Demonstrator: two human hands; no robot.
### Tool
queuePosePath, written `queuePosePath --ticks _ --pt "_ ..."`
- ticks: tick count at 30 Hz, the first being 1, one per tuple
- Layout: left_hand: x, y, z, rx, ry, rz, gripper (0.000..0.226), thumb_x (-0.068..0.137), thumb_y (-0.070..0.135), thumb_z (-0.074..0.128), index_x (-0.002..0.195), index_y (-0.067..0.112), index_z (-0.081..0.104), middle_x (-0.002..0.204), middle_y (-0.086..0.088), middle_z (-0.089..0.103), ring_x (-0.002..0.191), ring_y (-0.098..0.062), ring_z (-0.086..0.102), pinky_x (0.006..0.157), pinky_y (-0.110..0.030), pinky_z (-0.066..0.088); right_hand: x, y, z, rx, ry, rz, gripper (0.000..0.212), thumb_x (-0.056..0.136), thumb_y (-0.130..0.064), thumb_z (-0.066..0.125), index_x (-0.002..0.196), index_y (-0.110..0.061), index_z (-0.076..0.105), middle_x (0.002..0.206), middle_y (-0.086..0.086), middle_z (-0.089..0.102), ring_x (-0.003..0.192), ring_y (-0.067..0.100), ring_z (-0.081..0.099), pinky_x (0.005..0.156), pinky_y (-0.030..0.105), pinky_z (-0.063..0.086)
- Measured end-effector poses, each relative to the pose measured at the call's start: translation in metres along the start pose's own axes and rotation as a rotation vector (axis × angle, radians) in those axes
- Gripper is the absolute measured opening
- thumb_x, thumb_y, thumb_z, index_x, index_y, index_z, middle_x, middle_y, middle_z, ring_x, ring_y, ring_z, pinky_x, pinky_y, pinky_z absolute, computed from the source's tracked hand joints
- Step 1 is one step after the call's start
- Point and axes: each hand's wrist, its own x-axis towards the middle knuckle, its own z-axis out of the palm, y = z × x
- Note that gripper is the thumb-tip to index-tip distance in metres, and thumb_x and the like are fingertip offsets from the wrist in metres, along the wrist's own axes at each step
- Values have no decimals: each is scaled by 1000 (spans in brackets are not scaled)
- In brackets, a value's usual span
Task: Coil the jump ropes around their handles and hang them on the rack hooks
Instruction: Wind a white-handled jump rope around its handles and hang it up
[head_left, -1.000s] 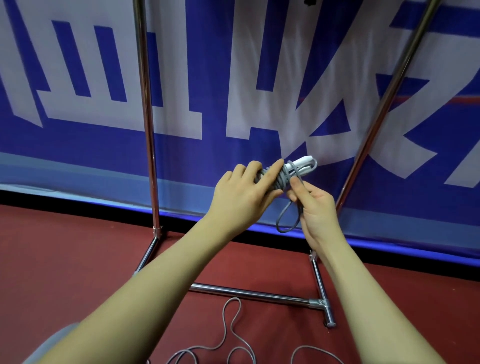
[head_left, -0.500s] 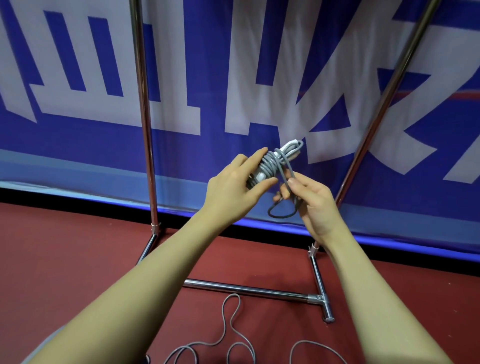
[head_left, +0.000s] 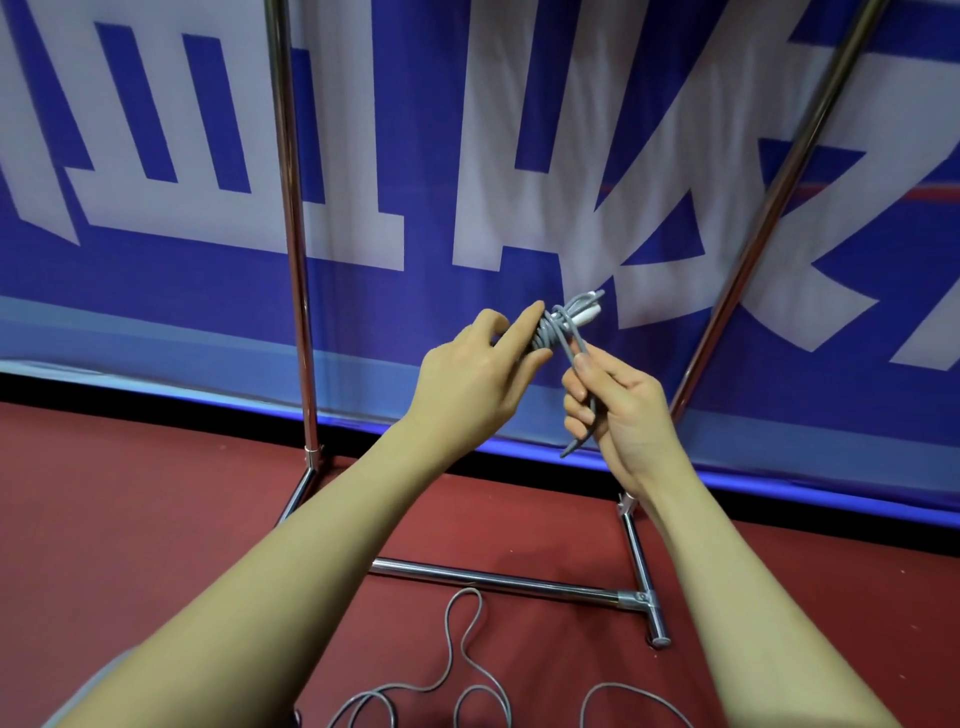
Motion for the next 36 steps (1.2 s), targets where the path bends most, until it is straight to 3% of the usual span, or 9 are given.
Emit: queuePosePath --ticks 5,9,14,18,20,23,28,33,36 --pt "0 8 -7 -473 -74 -297 54 89 50 48 130 16 60 84 -1 60 70 -22 64 68 -44 54 2 3 -5 67 93 -8 18 92 -4 54 104 -8 66 60 2 48 46 11 37 43 24 39" --pt "4 15 -7 -630 -73 -310 47 86 45 60 124 18 64 77 0 63 60 -6 59 65 -37 55 3 2 -7 104 31 17 12 85 -17 57 89 -8 64 59 -1 48 46 8 34 42 22 35" --pt "3 10 -5 -363 -123 -144 63 79 57 56 135 28 55 91 2 58 75 -15 54 63 -39 52 1 -1 -6 87 48 -25 15 85 -14 58 70 -11 60 57 0 46 46 9 33 42 21 33" --pt "6 21 -1 8 35 -74 53 90 44 46 134 16 57 80 -4 59 62 -26 51 48 -31 41 4 -6 -3 74 42 -68 22 93 -11 53 72 -11 61 62 1 49 46 10 40 46 23 45" --pt "6 25 -2 6 56 -82 53 91 43 45 133 12 57 79 -5 60 63 -27 54 49 -31 40 4 -7 -4 55 19 -77 15 90 -15 54 79 -11 64 64 1 51 49 12 46 53 26 52" --pt "6 27 -14 -274 -15 -326 54 90 49 48 138 23 50 79 1 66 72 -24 63 61 -38 51 5 -2 -8 99 -18 -28 25 85 -19 55 104 -9 66 68 1 54 54 13 51 65 31 55" --pt "8 23 -15 -593 -87 -395 45 82 56 52 125 43 53 70 3 65 61 -20 63 64 -45 55 7 0 -10 165 -8 -29 27 79 -17 60 103 -7 67 67 1 53 55 7 43 47 17 36" --pt "8 13 -16 -220 -194 -236 70 75 64 64 138 36 50 99 4 47 81 -17 55 66 -37 51 6 3 -11 81 74 -35 20 86 -15 57 101 -7 66 62 -1 49 49 8 32 52 20 29" --pt "11 11 -12 -12 -120 -163 59 87 51 57 138 23 52 94 -6 54 66 -23 54 50 -31 44 8 2 -7 83 70 -60 12 85 -15 58 88 -9 68 63 0 48 48 9 31 53 21 28"
